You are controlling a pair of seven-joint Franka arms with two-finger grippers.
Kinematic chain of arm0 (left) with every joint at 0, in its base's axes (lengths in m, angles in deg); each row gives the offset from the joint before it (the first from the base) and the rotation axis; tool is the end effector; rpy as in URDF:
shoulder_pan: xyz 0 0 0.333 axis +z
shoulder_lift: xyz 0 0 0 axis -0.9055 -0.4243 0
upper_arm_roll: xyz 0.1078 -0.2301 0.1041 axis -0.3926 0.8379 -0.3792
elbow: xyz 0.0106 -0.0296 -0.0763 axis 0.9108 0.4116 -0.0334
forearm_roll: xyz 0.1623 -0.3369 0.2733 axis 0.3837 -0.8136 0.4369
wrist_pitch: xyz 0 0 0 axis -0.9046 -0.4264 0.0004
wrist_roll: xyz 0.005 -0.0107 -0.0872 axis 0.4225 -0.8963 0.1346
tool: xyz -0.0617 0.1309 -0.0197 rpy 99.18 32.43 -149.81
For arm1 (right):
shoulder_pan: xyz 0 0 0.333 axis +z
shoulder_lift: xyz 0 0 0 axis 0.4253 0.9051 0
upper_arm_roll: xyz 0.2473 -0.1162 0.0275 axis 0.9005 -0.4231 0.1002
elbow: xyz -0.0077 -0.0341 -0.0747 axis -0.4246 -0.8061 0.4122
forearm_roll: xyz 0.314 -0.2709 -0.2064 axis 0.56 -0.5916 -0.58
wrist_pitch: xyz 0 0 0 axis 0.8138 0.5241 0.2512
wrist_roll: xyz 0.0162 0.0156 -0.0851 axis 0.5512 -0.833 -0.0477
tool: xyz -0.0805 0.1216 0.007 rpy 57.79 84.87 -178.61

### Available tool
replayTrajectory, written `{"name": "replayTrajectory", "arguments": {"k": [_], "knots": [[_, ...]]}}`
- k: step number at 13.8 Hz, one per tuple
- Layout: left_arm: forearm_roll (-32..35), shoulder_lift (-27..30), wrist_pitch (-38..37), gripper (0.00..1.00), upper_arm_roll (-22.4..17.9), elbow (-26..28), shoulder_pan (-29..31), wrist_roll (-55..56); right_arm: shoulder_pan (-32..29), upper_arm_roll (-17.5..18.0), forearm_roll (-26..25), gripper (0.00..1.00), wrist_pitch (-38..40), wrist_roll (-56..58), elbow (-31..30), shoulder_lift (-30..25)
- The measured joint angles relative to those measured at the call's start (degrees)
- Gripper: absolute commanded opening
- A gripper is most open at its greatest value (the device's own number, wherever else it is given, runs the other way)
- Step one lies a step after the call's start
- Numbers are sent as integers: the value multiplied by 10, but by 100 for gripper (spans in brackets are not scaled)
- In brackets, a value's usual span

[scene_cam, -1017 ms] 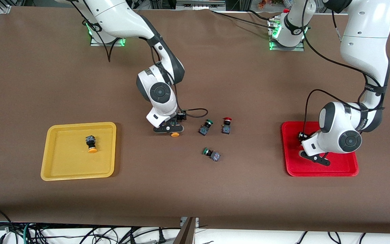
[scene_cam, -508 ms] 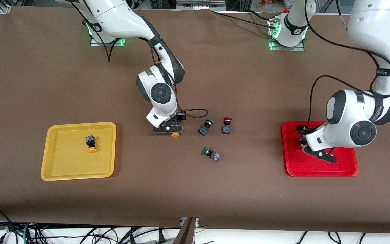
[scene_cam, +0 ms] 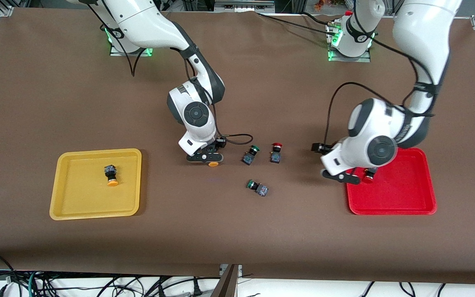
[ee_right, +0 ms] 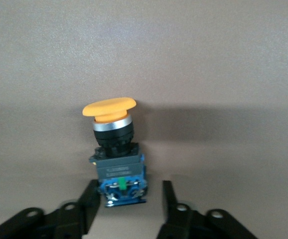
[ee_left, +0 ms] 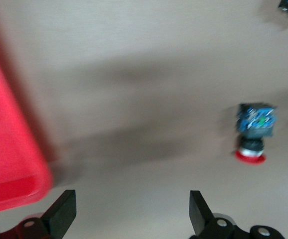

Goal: Place red and yellow buttons in trays
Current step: 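Release the red button in the red tray and grasp another with the left gripper, then place the yellow button in the yellow tray while the left gripper places the red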

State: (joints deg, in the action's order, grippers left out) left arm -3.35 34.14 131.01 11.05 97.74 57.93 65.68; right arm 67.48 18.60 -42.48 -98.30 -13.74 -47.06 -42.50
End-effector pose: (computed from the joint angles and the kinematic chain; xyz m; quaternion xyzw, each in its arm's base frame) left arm 0.6407 -0.2343 0.1490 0.9862 -0.0842 -0.1365 0.0417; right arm 0.5673 0.4260 0.0740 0.9998 0.0101 -0.0166 0.0079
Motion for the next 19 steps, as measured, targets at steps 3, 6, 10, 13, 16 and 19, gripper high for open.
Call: {"name": "replayTrajectory", "arguments": {"k": [3,6,10,13,16,19], "knots": [[0,-31,89,100,2,2,-63,99,0,0,0,5,-1,-1,0,-1],[0,-72,181,100,1,3,-108,153,0,0,0,0,-1,-1,0,-1],[0,-90,198,100,-2,3,-110,157,-2,-37,-6,0,50,62,7,-20],[0,-92,198,68,-1,4,-125,160,-7,-112,-6,0,123,199,7,-57],[0,-96,198,0,-2,5,-135,169,-14,-192,-6,0,141,342,-18,-79],[0,-95,197,0,-7,5,-133,169,-29,-243,-4,15,108,434,-71,-82]]}}
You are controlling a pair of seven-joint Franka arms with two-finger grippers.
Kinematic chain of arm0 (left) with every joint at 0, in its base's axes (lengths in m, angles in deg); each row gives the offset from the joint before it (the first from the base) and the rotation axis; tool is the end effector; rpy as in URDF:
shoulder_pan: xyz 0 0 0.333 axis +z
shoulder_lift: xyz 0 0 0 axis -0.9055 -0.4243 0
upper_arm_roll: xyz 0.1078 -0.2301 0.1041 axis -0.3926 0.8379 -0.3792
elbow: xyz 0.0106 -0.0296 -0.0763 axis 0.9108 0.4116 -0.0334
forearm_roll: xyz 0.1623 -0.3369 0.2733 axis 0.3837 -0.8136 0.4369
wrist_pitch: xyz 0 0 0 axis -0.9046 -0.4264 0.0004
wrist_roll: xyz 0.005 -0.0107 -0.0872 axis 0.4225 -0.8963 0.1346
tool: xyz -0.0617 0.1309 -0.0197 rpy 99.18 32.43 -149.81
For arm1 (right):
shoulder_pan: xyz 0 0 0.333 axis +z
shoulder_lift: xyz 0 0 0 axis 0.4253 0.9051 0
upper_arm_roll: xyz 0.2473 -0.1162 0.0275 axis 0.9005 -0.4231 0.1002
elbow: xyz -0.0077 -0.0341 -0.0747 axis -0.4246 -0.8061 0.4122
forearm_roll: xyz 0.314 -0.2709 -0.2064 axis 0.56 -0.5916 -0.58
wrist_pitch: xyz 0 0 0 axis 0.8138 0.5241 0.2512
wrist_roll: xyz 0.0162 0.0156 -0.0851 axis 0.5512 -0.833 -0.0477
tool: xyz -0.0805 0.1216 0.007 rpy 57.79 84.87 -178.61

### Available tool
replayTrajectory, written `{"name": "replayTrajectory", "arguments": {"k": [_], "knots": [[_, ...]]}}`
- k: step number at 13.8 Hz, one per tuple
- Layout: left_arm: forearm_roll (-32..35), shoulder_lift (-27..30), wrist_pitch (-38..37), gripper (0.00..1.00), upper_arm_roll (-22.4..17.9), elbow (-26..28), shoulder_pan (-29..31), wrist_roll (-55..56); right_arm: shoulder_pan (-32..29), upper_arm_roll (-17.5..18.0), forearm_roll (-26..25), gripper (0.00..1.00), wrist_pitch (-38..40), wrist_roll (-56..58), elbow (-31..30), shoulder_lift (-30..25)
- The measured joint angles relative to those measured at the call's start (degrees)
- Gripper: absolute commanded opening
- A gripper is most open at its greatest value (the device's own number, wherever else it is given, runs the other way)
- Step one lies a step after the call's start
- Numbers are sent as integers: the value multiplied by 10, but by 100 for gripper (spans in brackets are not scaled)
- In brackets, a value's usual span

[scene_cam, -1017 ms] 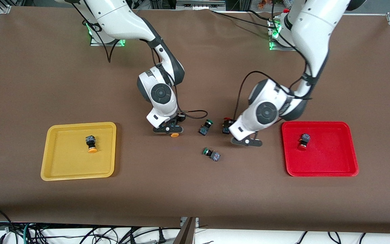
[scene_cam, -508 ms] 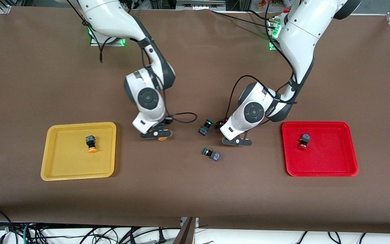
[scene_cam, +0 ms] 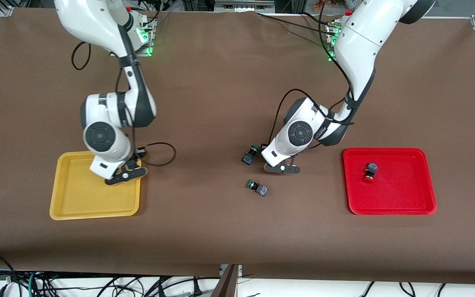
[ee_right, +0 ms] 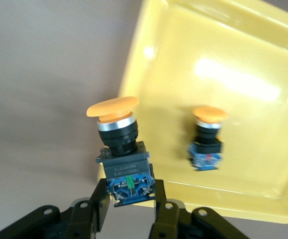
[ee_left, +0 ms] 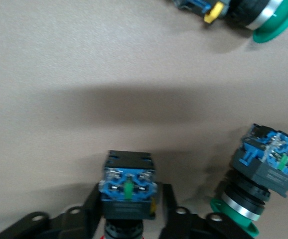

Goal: Place red and yellow buttons in trays
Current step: 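Place the yellow button in the yellow tray while the left gripper places the red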

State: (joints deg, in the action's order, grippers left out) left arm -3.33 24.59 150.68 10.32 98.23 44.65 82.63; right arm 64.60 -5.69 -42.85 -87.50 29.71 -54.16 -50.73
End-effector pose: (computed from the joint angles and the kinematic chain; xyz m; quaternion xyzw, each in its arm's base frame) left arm 0.5835 -0.3769 0.0531 0.9955 -0.0296 -0.0729 0.0534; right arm 0.6688 0.1153 0.1502 0.9775 0.1724 -0.0654 0.1026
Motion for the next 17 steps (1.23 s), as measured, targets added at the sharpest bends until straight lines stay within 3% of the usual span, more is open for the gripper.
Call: {"name": "replayTrajectory", "arguments": {"k": [1,2,3,5,8,11,14,17], "knots": [[0,2,-5,0,-3,-1,1,0,-11,-2,0,31,-24,16,-19,0],[0,7,-22,0,-9,-4,1,0,-22,-2,4,68,-47,27,-36,1],[0,18,-50,0,-19,-10,1,0,-29,-2,16,83,-64,34,-48,2],[0,56,-125,0,-50,-24,2,0,-31,-1,47,98,-70,38,-53,4],[1,124,-217,0,-100,-30,18,-39,-27,2,76,99,-50,36,-34,0],[9,149,-263,0,-113,-29,97,-167,-21,3,88,99,24,-8,31,-8],[36,145,-264,0,-114,-22,193,-294,4,4,90,99,76,-78,78,-36],[41,124,-222,0,-114,-11,253,-380,23,4,90,99,118,-113,87,-88]]}}
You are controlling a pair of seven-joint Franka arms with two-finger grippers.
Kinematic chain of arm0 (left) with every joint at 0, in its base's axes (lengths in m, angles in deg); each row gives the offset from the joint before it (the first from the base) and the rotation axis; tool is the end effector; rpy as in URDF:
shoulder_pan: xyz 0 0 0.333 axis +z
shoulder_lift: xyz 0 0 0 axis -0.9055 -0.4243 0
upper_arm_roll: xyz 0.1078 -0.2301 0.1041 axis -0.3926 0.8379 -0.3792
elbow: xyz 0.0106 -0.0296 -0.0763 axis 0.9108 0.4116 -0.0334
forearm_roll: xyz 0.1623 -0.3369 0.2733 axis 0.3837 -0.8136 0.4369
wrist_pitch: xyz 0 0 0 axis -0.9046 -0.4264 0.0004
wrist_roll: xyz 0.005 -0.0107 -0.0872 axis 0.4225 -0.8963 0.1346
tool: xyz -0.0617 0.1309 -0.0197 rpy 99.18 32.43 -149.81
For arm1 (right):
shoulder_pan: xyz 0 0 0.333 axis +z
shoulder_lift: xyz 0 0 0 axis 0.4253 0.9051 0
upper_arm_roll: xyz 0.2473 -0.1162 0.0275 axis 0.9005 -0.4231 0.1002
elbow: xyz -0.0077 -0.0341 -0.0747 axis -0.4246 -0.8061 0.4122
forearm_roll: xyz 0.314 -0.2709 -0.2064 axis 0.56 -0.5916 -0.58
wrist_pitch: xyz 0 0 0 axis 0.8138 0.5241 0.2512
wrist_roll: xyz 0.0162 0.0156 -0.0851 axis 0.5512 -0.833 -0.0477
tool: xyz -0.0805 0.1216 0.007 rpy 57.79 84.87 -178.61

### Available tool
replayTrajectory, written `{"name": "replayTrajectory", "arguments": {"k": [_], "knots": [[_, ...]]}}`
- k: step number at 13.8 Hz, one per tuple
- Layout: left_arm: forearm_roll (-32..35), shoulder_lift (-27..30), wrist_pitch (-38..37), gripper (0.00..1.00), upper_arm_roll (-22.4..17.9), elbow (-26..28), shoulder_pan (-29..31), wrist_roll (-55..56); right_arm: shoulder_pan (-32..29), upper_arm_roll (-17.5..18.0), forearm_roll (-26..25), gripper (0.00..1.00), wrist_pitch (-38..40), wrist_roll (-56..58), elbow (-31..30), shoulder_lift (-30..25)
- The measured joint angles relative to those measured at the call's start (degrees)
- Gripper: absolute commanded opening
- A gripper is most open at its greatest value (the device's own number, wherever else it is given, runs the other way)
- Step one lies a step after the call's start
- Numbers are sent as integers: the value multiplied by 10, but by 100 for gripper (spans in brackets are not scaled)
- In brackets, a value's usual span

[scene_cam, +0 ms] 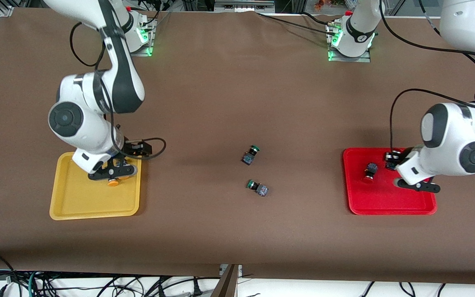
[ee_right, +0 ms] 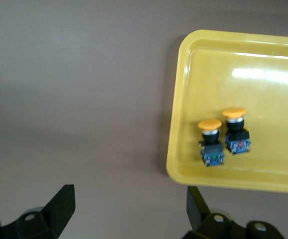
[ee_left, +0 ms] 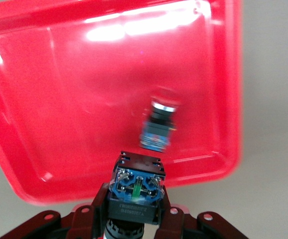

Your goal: Place red and yellow buttons in trays

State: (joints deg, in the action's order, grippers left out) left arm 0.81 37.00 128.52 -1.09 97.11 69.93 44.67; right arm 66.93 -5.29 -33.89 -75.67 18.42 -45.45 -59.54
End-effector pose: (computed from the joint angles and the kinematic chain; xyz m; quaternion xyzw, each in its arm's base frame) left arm 0.6830 0.0542 0.1762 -0.9890 0.0844 0.1218 0.0006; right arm 0.6834 0.1960 0.3018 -0.9970 -0.0718 0.0261 0.0099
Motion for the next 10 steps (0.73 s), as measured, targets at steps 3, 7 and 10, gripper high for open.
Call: {"name": "replayTrajectory", "arguments": {"k": [3,7,10], "knots": [[2,-41,80,0,1,5,33,-66,-1,-4,-13,99,55,-7,0,-64],[2,-82,149,46,1,7,54,-131,-11,-4,-54,99,102,-14,-10,-132],[2,-88,157,100,2,5,62,-150,-76,49,-84,99,116,-15,-18,-170]]}}
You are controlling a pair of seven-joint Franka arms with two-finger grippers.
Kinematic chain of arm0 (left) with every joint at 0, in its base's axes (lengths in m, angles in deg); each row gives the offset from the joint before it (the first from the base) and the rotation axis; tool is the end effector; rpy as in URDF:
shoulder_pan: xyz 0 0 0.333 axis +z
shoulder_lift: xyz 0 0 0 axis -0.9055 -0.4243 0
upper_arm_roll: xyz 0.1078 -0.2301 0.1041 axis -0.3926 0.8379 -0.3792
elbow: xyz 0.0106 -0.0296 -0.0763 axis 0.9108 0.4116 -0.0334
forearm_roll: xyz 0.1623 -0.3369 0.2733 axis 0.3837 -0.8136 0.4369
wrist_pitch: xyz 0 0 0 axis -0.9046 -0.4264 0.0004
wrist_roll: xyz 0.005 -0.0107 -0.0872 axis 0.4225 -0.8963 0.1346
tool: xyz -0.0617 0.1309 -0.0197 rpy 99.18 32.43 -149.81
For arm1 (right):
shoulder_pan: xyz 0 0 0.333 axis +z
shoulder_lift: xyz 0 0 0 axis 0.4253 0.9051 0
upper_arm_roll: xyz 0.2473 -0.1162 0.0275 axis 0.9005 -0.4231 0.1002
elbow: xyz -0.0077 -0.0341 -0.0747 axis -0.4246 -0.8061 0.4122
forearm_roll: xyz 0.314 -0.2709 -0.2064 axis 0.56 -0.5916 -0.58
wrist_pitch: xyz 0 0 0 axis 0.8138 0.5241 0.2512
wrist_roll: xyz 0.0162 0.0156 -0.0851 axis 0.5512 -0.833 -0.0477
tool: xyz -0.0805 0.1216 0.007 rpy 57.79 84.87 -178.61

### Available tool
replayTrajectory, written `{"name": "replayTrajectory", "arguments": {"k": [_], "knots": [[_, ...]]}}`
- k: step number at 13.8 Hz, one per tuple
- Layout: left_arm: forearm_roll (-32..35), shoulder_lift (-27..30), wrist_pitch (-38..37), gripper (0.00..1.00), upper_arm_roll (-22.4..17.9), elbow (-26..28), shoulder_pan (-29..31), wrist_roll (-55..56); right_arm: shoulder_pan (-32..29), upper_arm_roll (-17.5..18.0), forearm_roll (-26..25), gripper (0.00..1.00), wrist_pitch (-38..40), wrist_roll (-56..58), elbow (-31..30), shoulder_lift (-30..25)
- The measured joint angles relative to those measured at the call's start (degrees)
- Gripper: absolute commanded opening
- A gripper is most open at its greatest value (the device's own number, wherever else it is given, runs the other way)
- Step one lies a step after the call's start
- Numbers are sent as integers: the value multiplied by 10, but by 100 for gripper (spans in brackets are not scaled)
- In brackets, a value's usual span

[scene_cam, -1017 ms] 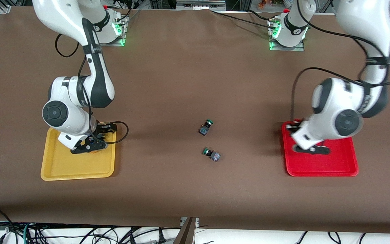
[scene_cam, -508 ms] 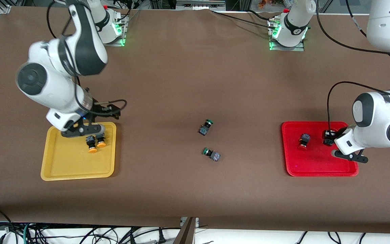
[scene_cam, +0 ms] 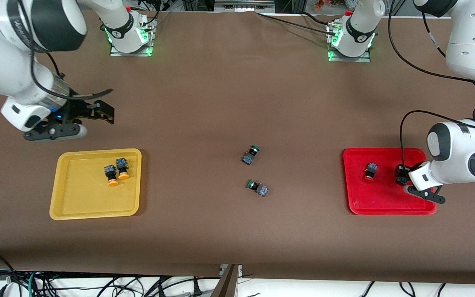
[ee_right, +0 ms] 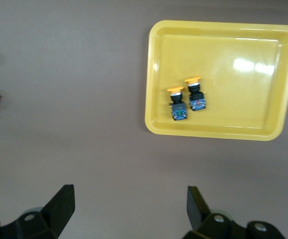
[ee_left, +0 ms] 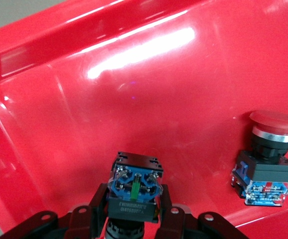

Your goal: Place red and yellow buttons in trays

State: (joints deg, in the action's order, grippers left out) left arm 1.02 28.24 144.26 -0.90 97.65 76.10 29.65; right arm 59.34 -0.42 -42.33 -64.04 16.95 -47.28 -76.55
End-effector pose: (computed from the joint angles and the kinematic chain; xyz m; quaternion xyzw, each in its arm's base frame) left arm 0.6830 0.1246 0.0825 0.9837 -0.1674 -0.0657 0.0072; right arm 0.6489 0.1290 0.4473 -0.9979 -0.0567 0.0203 0.0218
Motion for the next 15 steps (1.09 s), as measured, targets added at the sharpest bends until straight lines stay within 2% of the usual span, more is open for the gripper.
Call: {"name": "replayTrajectory", "arguments": {"k": [3,7,8,12,15], "knots": [[0,12,-13,100,11,-12,-1,-1,-93,81,-8,99,5,0,-11,-34],[0,77,-109,100,19,-48,-21,0,-233,207,-31,99,13,0,-13,-55],[0,95,-148,100,19,-67,-29,0,-244,220,-42,99,13,0,-13,-55],[0,125,-321,100,19,-179,-62,18,-246,233,-51,99,16,0,-13,-58],[0,156,-372,100,-5,-205,-126,91,-245,236,-51,99,16,1,-11,-59]]}}
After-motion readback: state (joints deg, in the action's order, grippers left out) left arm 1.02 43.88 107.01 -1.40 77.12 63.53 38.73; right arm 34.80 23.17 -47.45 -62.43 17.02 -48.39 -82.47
